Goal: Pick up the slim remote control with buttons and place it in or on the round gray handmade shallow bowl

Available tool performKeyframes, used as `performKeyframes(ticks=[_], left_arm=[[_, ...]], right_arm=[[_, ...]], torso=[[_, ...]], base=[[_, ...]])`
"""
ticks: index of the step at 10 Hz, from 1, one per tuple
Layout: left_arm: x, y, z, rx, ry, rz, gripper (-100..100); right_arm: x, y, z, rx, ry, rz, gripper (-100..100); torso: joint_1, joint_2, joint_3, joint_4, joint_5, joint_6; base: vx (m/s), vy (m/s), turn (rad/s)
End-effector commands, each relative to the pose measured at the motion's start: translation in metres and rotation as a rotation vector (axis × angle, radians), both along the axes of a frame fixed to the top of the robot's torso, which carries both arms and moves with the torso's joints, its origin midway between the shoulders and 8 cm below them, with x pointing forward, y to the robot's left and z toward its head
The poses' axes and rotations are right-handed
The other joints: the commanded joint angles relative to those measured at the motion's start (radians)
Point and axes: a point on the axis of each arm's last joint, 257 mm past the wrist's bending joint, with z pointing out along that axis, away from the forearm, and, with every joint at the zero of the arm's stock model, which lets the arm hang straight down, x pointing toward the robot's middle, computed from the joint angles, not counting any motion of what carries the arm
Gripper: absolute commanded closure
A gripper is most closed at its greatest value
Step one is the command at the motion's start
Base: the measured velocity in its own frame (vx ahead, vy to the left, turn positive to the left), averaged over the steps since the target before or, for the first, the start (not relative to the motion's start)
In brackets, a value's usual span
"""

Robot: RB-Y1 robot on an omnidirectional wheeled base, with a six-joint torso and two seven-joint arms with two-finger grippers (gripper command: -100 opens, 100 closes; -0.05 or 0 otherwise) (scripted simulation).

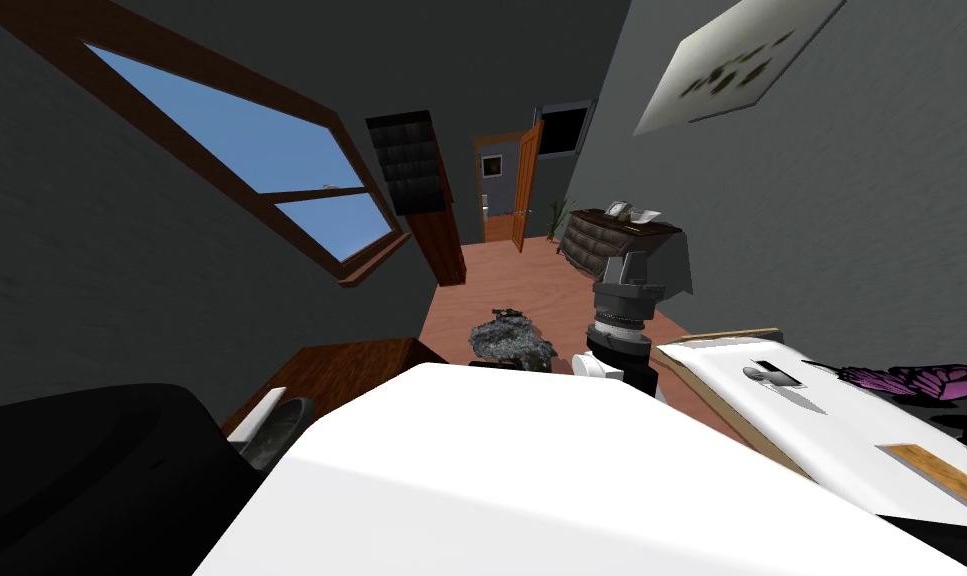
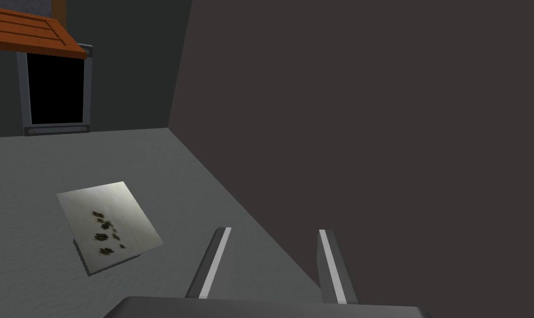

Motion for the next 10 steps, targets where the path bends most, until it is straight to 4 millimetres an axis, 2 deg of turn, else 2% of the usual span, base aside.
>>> performKeyframes(ticks=[1,2,8,9,10], left_arm=[[0.0,0.0,0.0,0.0,0.0,0.0,0],[-0.002,0.0,0.01,-0.002,0.0,0.008,-100],[-0.008,0.0,0.051,-0.006,0.001,0.034,-100],[-0.007,0.0,0.045,-0.003,0.001,0.031,-100],[-0.007,0.0,0.046,-0.006,0.001,0.031,0]], right_arm=[[0.0,0.0,0.0,0.0,0.0,0.0,0],[0.0,0.0,0.0,0.0,0.0,0.0,0],[0.0,0.0,0.0,0.0,0.0,0.0,0],[0.0,0.0,0.0,0.0,0.0,0.0,0],[0.0,0.0,0.0,0.0,0.0,0.0,0]], torso=[[0.0,0.0,0.0,0.0,0.0,0.0],[0.0,0.0,0.0,0.0,0.0,0.0],[0.0,0.001,0.001,0.0,0.0,0.0],[0.0,0.001,0.001,0.0,0.0,0.0],[0.0,0.0,0.0,0.0,0.0,0.0]], base=[[0.0,0.0,0.0],[0.0,0.005,-0.018],[-0.016,0.002,-0.044],[0.0,0.0,0.0],[0.0,0.0,0.0]])
